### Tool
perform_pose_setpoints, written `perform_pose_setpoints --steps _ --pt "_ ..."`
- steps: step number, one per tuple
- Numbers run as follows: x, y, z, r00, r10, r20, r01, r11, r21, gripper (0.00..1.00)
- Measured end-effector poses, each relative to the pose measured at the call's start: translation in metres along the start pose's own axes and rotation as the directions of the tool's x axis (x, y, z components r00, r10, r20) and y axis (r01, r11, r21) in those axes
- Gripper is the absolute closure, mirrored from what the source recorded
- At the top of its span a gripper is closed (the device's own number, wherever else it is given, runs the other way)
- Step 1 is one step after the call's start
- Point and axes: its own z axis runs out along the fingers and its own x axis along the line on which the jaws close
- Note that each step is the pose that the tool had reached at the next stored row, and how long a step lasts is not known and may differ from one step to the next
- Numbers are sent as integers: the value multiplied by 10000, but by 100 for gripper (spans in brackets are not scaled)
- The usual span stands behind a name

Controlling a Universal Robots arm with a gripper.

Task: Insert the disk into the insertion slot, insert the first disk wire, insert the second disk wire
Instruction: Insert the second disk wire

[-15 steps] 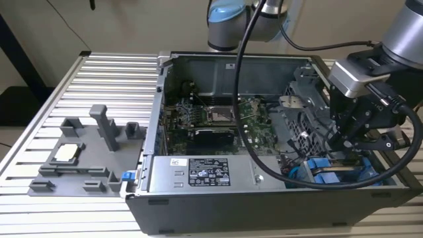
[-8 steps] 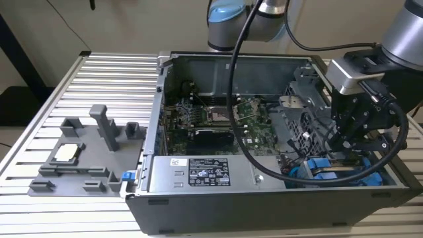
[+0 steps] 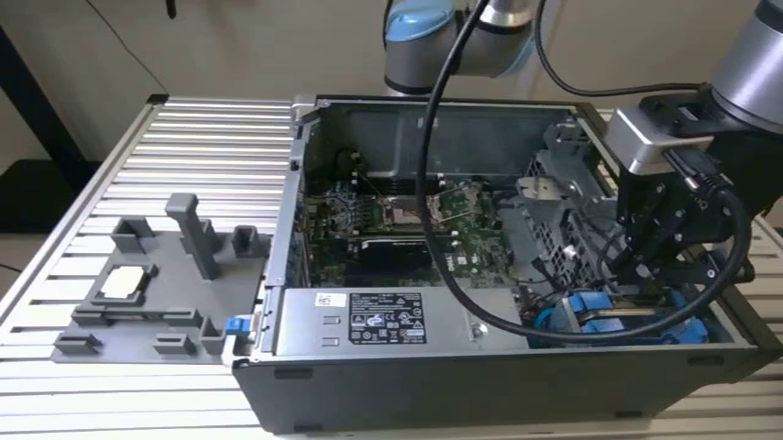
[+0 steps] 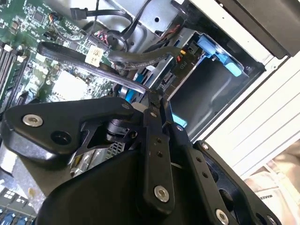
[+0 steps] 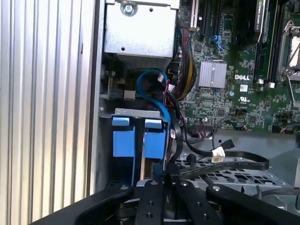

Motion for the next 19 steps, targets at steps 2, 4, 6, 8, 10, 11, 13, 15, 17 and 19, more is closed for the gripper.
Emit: perform_pose_setpoints --steps 2,4,6,8,10,11,13,15,17,19 --pt "24 -7 0 10000 10 2 -10 10000 -40 84" --pt "47 -13 -2 10000 20 4 -20 10000 -72 84" --pt "51 -13 3 9999 132 6 -132 9999 -70 84" --pt "52 -13 10 9995 303 29 -303 9995 -63 84" --pt "53 -21 13 9994 330 96 -329 9994 -87 84" --pt "54 -33 13 9993 333 153 -331 9993 -147 84" --pt "58 -63 16 9991 343 263 -335 9990 -292 84" --pt "67 -102 19 9989 351 314 -338 9986 -405 84" --pt "79 -125 24 9989 353 318 -339 9985 -430 84" --pt "87 -137 34 9988 360 338 -344 9984 -454 84"
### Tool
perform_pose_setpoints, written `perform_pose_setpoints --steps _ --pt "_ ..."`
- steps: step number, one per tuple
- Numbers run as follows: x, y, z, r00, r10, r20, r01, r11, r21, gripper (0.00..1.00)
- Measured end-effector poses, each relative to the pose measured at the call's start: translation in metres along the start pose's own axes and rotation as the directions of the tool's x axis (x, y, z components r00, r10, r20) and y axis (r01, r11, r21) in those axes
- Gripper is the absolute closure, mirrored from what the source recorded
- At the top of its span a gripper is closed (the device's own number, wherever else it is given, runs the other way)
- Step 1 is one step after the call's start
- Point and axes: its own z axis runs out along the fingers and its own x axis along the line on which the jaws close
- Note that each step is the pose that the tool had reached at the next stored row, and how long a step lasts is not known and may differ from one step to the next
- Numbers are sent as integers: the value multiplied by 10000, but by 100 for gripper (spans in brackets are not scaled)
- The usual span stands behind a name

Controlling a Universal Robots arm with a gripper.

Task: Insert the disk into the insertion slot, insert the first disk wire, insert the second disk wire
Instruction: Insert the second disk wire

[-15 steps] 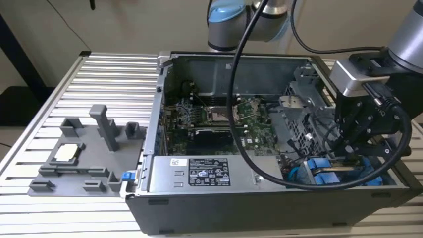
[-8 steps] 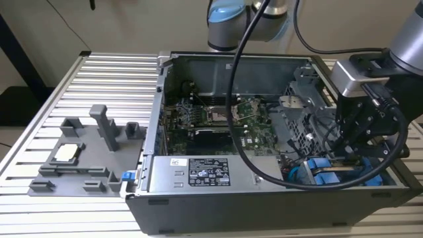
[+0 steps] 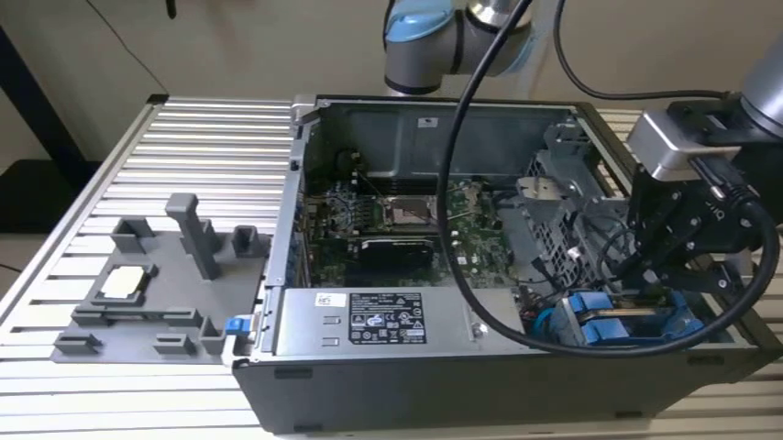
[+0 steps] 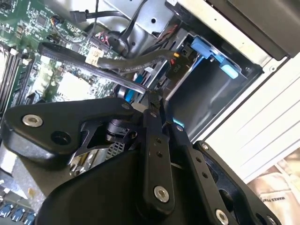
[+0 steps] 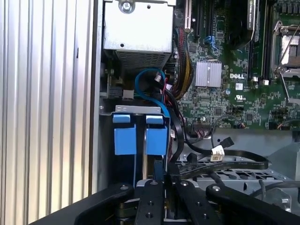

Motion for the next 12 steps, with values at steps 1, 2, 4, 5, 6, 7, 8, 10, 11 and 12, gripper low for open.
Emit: perform_pose_setpoints --steps 1,2,4,5,6,7,8,10,11,12 --pt "2 -4 3 10000 5 13 -5 10000 -22 84" --pt "3 -7 5 10000 10 18 -10 10000 -52 84" --pt "7 -26 5 10000 17 21 -16 9999 -140 84" --pt "8 -36 4 10000 20 23 -19 9998 -183 84" --pt "8 -46 4 10000 23 23 -22 9998 -220 84" --pt "9 -56 4 10000 25 24 -24 9997 -249 84" --pt "9 -67 6 10000 26 26 -25 9996 -275 84" --pt "13 -89 16 10000 29 28 -28 9995 -322 84" --pt "15 -100 19 10000 31 28 -30 9994 -338 84" --pt "17 -112 22 10000 33 29 -32 9994 -358 84"
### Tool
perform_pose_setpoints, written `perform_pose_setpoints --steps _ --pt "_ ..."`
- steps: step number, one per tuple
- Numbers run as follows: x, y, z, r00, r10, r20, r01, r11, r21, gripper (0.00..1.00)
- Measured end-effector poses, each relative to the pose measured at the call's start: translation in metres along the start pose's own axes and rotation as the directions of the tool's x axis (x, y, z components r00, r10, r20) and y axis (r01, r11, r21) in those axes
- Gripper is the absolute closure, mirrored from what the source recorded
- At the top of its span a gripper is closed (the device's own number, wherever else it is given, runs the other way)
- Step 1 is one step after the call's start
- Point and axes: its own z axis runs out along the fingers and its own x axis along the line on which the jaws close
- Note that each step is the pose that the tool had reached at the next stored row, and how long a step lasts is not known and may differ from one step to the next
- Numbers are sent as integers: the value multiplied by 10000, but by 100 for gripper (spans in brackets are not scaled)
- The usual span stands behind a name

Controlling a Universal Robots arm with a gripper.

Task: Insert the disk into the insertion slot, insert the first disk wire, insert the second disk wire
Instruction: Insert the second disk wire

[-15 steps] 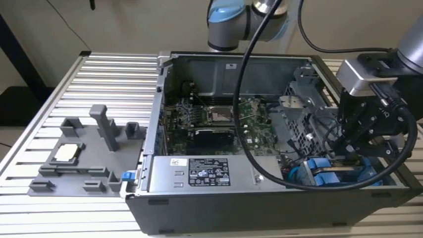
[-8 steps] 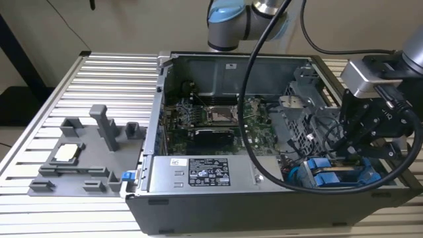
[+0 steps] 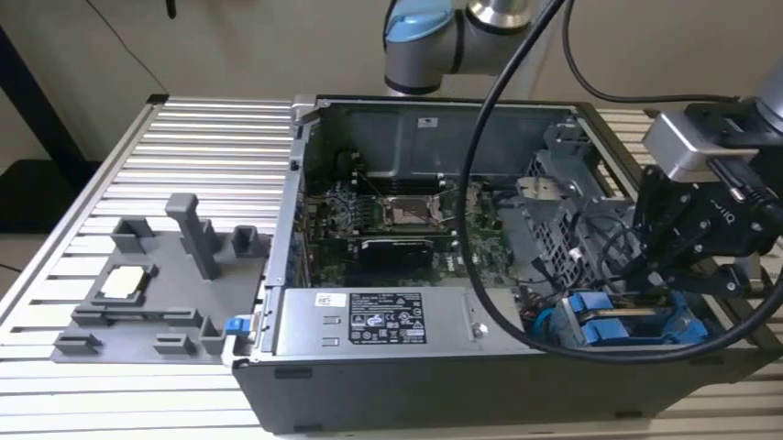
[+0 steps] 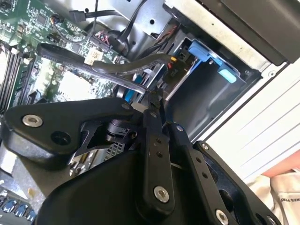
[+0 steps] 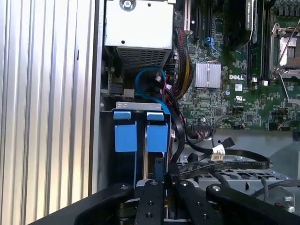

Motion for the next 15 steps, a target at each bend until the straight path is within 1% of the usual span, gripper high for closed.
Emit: perform_pose_setpoints --steps 3,5,7,10,15 --pt "7 -34 7 10000 6 9 -5 10000 -93 84" --pt "9 -38 17 10000 8 27 -8 9999 -128 84" --pt "12 -43 29 10000 6 62 -5 9999 -152 84" --pt "18 -62 40 9999 4 118 -2 9999 -171 84" --pt "20 -67 59 9999 4 122 -2 9999 -173 84"
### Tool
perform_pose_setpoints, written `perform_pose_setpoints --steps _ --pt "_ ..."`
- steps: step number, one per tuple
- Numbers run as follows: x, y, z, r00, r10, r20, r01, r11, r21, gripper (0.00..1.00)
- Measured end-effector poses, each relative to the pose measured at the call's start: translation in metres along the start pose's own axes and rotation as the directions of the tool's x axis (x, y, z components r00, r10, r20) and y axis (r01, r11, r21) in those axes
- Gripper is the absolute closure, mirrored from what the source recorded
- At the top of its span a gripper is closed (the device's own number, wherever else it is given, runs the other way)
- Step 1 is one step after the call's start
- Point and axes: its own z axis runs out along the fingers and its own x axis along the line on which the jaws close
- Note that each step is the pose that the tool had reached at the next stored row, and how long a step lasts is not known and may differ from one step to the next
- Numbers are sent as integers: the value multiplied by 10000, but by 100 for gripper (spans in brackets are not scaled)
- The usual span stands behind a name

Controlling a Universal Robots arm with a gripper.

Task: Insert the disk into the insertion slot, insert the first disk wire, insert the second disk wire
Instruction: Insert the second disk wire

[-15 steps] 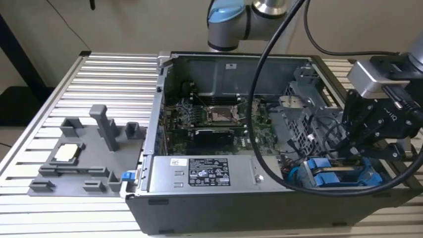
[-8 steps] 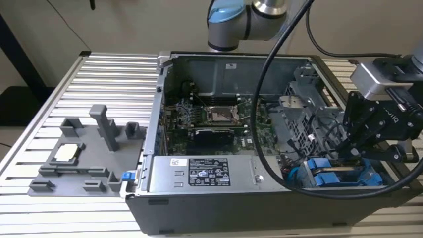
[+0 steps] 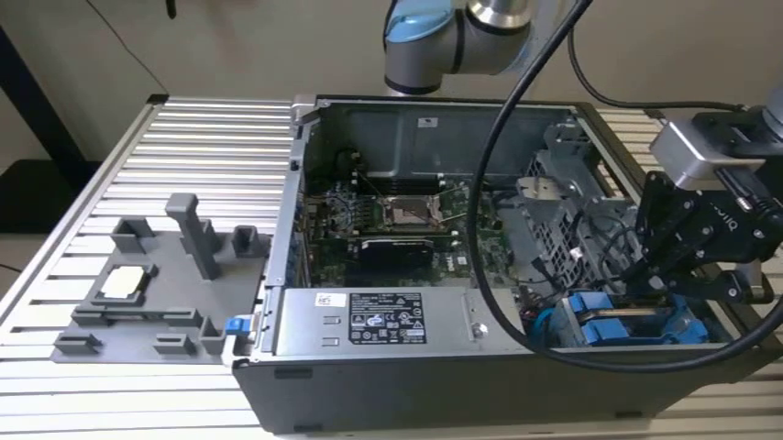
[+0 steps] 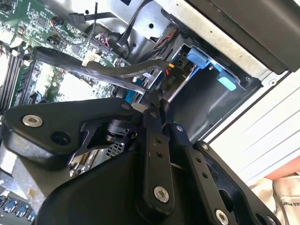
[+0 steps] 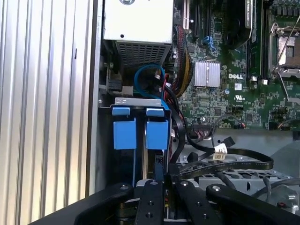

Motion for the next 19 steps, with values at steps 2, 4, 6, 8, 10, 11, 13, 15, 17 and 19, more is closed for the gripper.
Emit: perform_pose_setpoints --steps 2,4,6,8,10,11,13,15,17,19 --pt "1 -1 13 10000 7 4 -7 10000 0 84" --pt "2 -2 19 10000 8 25 -8 10000 2 84" --pt "1 -2 21 10000 8 37 -8 10000 2 84" --pt "2 -4 28 10000 7 42 -7 10000 2 84" --pt "3 -9 33 10000 7 39 -7 10000 2 84" --pt "3 -11 36 10000 7 39 -7 10000 2 84" --pt "4 -15 41 10000 7 40 -7 10000 2 84" --pt "4 -16 48 10000 8 41 -8 10000 3 84" --pt "5 -17 55 10000 8 40 -8 10000 2 84" --pt "7 -18 64 10000 7 40 -7 10000 2 84"
